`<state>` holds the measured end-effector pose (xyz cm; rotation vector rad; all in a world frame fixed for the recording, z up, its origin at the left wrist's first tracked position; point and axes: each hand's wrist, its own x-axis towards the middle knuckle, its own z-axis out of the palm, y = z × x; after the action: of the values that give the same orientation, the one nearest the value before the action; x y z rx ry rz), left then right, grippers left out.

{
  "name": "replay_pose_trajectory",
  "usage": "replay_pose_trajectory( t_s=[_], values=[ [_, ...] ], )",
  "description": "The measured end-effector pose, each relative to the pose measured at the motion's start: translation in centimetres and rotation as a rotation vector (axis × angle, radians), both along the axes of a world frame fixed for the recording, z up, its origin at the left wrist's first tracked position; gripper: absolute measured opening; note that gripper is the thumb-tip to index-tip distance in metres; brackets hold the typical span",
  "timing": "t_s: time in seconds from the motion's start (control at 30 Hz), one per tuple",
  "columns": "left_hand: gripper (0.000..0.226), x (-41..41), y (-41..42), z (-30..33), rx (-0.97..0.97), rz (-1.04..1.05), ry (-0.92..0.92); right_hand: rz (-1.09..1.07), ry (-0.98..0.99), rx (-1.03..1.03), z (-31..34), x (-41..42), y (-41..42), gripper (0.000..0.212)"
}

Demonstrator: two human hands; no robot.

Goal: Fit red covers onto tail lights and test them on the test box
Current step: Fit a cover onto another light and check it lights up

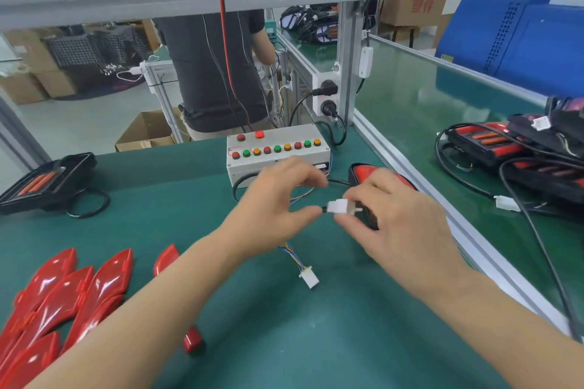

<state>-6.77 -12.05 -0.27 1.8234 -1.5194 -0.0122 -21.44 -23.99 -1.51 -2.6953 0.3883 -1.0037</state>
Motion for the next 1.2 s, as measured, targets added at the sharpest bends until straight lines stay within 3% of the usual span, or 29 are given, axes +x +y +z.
replay_pose_trajectory(
  t_s=[0.07,0.2,0.33,0.4,0.47,0.6,0.67,0.73,0.9,1.2],
  values=[
    [0.014,0.2,1.8,-0.5,0.017,-0.039,-0.140,0.084,-0.072,0.356,0.0,0.5,-0.2,0.014],
    [0.028,0.3,3.4,-4.4,0.414,-0.148,-0.463,0.283,-0.296,1.256,0.5,2.0,-0.7,0.011],
    [0.015,-0.2,3.7,-5.5,0.409,-0.119,-0.631,0.342,-0.368,1.547,0.3,3.4,-1.0,0.014],
    [0.010,0.1,3.7,-5.4,0.304,-0.140,-0.615,0.382,-0.402,1.550,0.0,3.7,-1.3,0.023],
    [0.011,0.5,4.0,-5.0,0.221,-0.153,-0.439,0.401,-0.402,1.510,-0.2,3.9,-1.7,0.028],
    [0.012,2.3,4.7,-2.7,-0.062,-0.002,0.428,0.406,-0.347,1.428,-0.5,3.9,-2.4,0.029],
    [0.019,3.5,4.6,-1.8,-0.212,0.107,0.684,0.393,-0.326,1.337,-0.7,4.0,-2.6,0.022],
    [0.028,4.3,4.2,-1.3,-0.208,0.173,0.695,0.362,-0.263,1.198,-0.8,4.3,-2.5,0.006],
    [0.027,3.9,2.9,-2.3,0.028,0.173,0.554,0.378,-0.074,1.012,-1.5,5.2,-1.6,0.014],
    [0.027,3.5,2.3,-2.5,0.110,0.138,0.322,0.314,0.121,0.816,-1.5,5.1,-1.8,0.014]
  ],
)
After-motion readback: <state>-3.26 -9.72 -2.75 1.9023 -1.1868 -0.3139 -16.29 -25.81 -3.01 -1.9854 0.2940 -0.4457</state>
